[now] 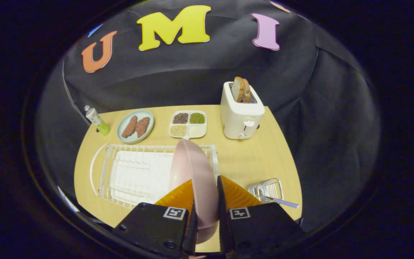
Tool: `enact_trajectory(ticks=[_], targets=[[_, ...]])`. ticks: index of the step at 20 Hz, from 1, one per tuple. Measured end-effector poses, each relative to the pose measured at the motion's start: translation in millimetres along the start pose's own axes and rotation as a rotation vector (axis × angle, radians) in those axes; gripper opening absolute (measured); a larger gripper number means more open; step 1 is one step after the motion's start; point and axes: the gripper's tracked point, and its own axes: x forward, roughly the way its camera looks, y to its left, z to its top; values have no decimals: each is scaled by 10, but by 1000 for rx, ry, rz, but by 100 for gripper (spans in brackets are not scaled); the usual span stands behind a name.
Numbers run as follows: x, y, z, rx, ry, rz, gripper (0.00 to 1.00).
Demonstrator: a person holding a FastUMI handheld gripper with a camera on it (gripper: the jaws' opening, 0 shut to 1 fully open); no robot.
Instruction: Take the plate from the dish rack, then take the spoon from the basket and place it into the plate.
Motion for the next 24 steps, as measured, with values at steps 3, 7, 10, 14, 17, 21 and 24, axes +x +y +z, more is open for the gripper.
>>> enact_trajectory(ticks=[3,7,10,14,17,21,24], targets=[[-114,9,-440,16,-6,87,30],[-97,21,-1264,56,44,196,30],[121,-45,-1768,126,101,245,30],[393,-51,-2208,212,186,330,30],[555,-41,-2370,249,223,373,30],[702,-21,-2441,306,270,437,31],[725,-37,-2458,324,269,462,32]])
